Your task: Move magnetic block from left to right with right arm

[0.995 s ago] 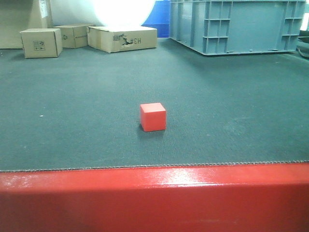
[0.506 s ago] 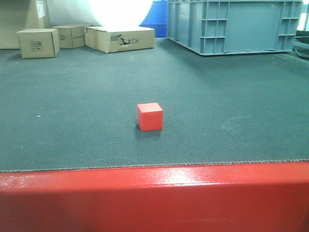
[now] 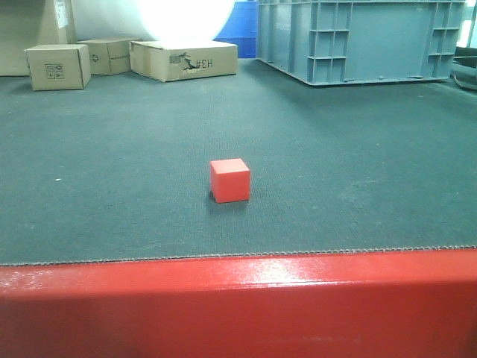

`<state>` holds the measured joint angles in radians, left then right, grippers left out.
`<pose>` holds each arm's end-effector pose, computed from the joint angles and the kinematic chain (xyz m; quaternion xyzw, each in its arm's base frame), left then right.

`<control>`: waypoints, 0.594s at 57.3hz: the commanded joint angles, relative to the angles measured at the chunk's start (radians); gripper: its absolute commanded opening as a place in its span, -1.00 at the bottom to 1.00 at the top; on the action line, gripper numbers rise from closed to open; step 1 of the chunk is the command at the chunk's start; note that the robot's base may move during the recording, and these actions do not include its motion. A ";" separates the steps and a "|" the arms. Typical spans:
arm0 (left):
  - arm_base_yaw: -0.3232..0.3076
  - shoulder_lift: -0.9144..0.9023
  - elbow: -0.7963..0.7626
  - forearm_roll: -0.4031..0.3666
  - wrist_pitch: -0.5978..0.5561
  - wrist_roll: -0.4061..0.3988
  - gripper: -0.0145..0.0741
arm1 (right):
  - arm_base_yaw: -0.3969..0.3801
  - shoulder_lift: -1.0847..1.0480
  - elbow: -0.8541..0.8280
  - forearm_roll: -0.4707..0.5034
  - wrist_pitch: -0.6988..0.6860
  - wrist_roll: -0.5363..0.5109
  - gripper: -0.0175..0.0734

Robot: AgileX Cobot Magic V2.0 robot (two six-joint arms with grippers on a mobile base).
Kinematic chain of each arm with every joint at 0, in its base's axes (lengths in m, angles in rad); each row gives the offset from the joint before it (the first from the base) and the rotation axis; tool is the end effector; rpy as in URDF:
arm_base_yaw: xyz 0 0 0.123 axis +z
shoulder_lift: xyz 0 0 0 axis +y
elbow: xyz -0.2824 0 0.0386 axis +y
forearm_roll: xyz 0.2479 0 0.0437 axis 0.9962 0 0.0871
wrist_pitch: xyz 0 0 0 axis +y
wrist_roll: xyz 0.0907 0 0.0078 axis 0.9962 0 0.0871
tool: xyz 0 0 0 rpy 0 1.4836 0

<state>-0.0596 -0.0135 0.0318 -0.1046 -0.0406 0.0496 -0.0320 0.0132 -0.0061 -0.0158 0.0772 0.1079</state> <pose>0.0562 -0.0030 0.2067 0.0000 0.6674 -0.0412 0.7435 0.0573 -0.0019 0.2074 0.0442 0.7047 0.0209 0.7078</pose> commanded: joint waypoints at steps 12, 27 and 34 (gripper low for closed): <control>-0.004 -0.009 0.009 -0.005 -0.091 0.002 -0.96 | -0.002 -0.045 0.037 -0.013 -0.071 -0.008 -0.48; -0.004 -0.009 0.009 -0.005 -0.091 0.002 -0.96 | -0.002 -0.045 0.037 -0.013 -0.031 -0.008 -0.48; -0.004 -0.009 0.009 -0.005 -0.091 0.002 -0.96 | -0.002 -0.045 0.037 -0.013 -0.031 -0.008 -0.48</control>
<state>-0.0596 -0.0135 0.0318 -0.1046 -0.0406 0.0496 -0.0320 -0.0113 0.0298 -0.0158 0.1289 0.1079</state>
